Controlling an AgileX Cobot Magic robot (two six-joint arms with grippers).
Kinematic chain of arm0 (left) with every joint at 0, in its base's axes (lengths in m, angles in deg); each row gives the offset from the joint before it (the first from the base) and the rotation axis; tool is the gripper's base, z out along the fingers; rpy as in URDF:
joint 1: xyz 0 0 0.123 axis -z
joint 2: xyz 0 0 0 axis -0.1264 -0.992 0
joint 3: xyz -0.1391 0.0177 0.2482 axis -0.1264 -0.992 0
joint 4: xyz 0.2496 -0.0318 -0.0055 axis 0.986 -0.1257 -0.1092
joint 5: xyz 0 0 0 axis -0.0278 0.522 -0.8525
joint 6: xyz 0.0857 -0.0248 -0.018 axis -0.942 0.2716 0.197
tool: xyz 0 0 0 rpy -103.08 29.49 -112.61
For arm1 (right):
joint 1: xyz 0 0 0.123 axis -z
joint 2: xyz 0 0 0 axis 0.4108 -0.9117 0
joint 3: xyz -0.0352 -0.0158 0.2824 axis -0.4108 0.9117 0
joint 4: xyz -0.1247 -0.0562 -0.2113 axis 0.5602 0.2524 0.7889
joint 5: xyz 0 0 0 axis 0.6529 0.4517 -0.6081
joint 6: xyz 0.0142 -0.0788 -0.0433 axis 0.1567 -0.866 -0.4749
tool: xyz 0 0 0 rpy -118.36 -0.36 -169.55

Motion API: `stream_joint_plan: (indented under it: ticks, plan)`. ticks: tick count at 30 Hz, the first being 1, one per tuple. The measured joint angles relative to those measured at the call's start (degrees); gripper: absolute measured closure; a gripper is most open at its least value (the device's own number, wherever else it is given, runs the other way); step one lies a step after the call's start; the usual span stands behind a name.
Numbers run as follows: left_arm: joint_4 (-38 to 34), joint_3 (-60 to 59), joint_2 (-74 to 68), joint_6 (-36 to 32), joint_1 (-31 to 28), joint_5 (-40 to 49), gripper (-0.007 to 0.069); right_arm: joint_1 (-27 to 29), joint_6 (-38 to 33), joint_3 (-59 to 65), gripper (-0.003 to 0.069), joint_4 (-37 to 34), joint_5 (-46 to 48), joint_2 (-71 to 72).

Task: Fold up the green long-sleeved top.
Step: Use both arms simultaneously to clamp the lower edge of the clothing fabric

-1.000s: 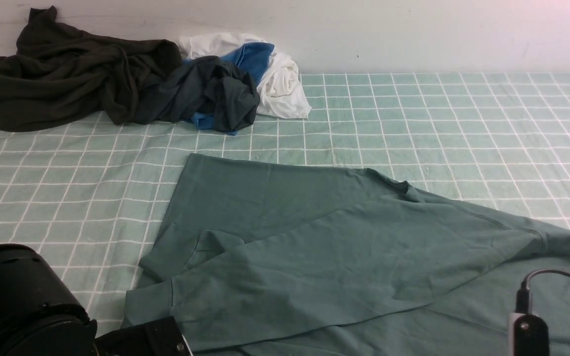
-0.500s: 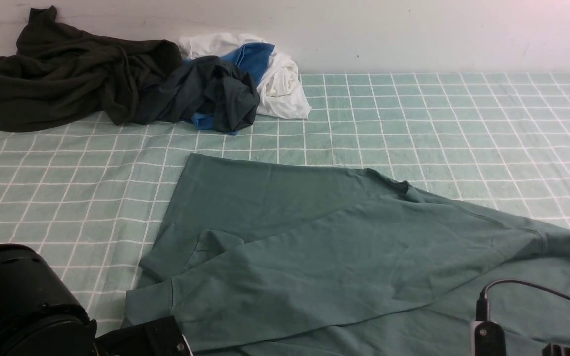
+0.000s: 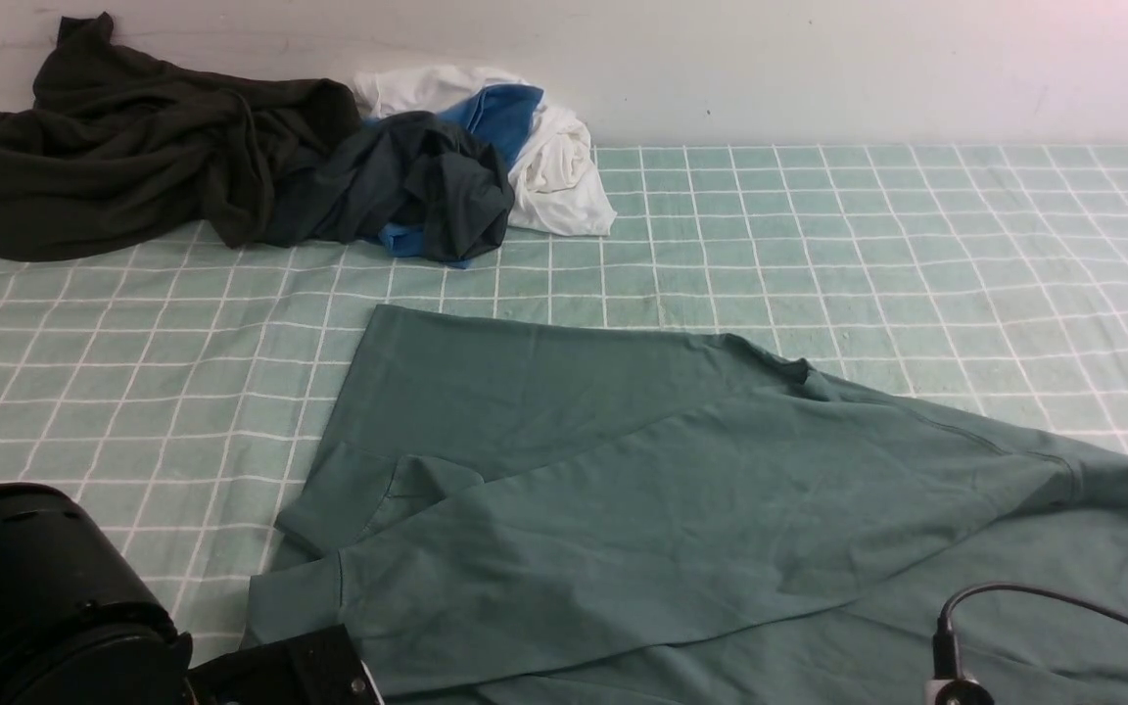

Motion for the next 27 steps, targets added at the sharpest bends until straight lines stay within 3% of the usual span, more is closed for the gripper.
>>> stream_joint_plan:
  ticks: [4,6,19,27]
  plan:
    - [0.0,0.0,0.0,0.0,0.0,0.0,0.0625,0.0,0.23,0.4,0.0608,1.22,-1.58,1.23]
    - [0.0,0.0,0.0,0.0,0.0,0.0,0.0625,0.0,0.35,0.4,0.0638,1.22,-0.55,3.24]
    - [3.14,5.87,0.0,0.6,0.0,3.71,0.0625,0.26,4.0,-9.99,0.0642,3.7,14.79,11.96]
    - [11.56,21.72,-3.55,1.44,-3.02,7.59,0.0607,9.28,4.88,-20.62,0.0642,5.21,14.85,11.25]
